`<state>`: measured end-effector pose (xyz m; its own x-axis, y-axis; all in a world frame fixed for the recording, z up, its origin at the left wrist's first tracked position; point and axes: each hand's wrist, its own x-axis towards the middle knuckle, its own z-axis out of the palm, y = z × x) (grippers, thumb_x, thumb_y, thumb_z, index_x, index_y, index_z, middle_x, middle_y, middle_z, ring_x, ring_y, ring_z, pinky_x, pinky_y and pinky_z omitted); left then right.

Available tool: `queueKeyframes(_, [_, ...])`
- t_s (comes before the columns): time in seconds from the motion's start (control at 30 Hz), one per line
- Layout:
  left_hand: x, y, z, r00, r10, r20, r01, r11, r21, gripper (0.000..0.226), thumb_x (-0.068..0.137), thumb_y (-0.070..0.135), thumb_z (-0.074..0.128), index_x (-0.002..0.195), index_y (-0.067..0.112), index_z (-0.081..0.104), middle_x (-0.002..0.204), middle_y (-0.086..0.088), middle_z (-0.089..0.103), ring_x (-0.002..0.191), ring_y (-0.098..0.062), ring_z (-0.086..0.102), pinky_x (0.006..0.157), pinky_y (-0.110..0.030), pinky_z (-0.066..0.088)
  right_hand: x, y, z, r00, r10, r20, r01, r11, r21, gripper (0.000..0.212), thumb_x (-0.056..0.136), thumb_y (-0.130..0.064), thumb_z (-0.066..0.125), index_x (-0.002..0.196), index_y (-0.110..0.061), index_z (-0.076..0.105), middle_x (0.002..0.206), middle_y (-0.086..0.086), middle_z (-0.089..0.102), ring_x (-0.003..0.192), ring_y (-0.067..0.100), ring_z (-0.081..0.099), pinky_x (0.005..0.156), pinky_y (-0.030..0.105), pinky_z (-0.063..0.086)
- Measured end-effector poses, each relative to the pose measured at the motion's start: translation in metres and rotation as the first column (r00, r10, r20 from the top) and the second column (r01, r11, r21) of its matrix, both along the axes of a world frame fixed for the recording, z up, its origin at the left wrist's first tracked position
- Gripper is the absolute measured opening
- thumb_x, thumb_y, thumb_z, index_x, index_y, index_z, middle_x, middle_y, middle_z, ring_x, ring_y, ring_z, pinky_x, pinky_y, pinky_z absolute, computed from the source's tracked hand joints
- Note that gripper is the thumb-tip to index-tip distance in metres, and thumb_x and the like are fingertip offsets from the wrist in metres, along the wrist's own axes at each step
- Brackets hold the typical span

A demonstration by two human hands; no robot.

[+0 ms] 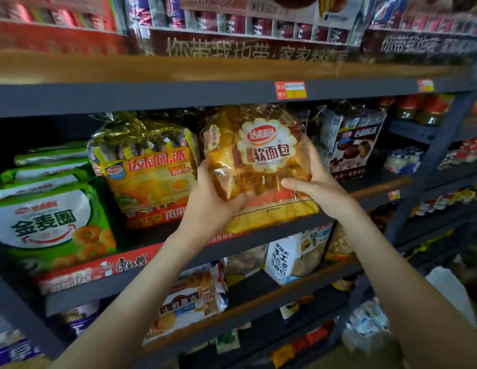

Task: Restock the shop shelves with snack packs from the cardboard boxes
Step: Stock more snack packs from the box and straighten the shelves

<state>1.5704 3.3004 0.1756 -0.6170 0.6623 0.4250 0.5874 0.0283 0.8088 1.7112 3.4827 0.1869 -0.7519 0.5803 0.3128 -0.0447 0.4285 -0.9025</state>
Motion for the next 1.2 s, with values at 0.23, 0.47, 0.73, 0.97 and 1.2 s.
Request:
queueKeyframes(0.23, [-0.009,0.013,0.002,0.990,-0.058,0.129,0.050,0.996,0.068,0.095,0.080,0.027,0.076,0.149,0.015,0.012,0.129,0.008,0.049,0.117,-0.008,0.052,0.092,-0.022,0.047,-0.019,0.019,0.010,0.999,0.030,0.013,-0.031,0.997,0.066,0.100,0.079,-0.014,0.075,0.150,-0.041,0.010,0.156,-0.015,0.023,0.141,0.007,0.024,0.117,0.044,0.024])
queueKeyframes(0.47, [-0.020,0.034,-0.010,0.968,0.187,-0.170,-0.213,0.966,-0.149,0.100,0.081,0.027,0.075,0.149,0.002,0.006,0.148,-0.016,0.031,0.137,-0.030,0.031,0.112,-0.038,0.032,-0.038,0.029,0.007,0.972,-0.046,0.229,0.003,0.983,0.183,0.114,0.081,-0.026,0.075,0.145,-0.046,-0.018,0.160,-0.010,0.004,0.145,0.016,0.015,0.115,0.042,0.018])
queueKeyframes(0.73, [-0.021,0.032,-0.034,0.365,0.225,-0.903,-0.463,0.886,0.033,0.100,0.070,0.021,0.081,0.151,0.017,0.022,0.154,-0.021,0.017,0.140,-0.039,0.016,0.115,-0.050,0.013,-0.043,0.029,-0.010,0.964,-0.051,0.260,-0.007,0.976,0.217,0.120,0.080,-0.022,0.077,0.146,-0.033,-0.023,0.159,-0.005,0.006,0.143,0.016,0.018,0.106,0.026,0.018])
queueKeyframes(0.97, [-0.027,0.028,-0.030,0.338,0.101,-0.936,-0.533,0.840,-0.102,0.090,0.080,0.035,0.074,0.152,0.020,0.023,0.158,-0.015,0.010,0.144,-0.033,0.007,0.114,-0.051,0.012,-0.048,0.025,-0.019,0.977,-0.111,0.182,0.046,0.943,0.328,0.122,0.073,-0.026,0.082,0.150,-0.026,-0.013,0.158,0.001,0.006,0.144,0.020,0.013,0.114,0.036,0.017])
queueKeyframes(1.2, [0.001,0.018,-0.039,0.549,0.181,-0.816,-0.492,0.860,-0.140,0.079,0.085,0.017,0.066,0.152,0.023,0.024,0.159,-0.020,0.005,0.147,-0.036,0.002,0.118,-0.051,0.009,-0.030,0.004,-0.043,0.920,-0.364,-0.148,0.332,0.520,0.787,0.105,0.076,-0.028,0.078,0.152,-0.022,0.006,0.157,0.016,0.014,0.143,0.034,0.015,0.115,0.044,0.013])
